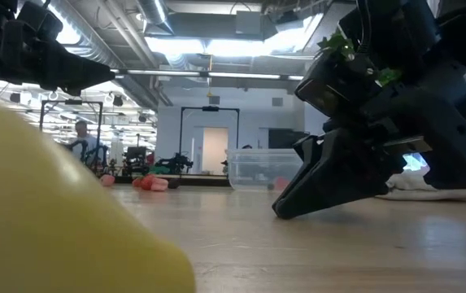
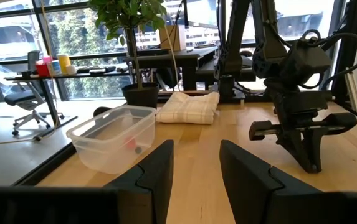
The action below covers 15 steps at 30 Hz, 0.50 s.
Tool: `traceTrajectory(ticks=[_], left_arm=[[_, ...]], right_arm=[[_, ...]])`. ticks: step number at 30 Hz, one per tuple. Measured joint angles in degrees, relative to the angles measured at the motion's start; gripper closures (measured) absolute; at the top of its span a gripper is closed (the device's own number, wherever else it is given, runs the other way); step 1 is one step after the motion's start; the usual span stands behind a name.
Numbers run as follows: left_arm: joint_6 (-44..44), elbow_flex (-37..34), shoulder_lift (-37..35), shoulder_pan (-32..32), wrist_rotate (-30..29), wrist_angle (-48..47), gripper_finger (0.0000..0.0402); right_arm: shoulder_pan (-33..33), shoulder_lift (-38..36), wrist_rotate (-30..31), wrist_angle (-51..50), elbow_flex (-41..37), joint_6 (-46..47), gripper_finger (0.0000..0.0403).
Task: Pick and placing Produce into tupperware
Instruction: Put the blueberry into the transparent container
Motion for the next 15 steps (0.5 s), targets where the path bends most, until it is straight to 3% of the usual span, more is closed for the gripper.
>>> traceTrajectory(ticks=[12,15], left_arm=[[0.0,0.0,0.0,0.0,0.0,0.5,0.0278],[0.0,0.0,0.0,0.0,0.0,0.6,0.0278]], right_arm=[[-10.9,-17.8,0.2,-1.4,0.1,-1.4,0.0350],[-15.3,-23.9,0.4,-7.7,2.4,-2.2,0.0350]])
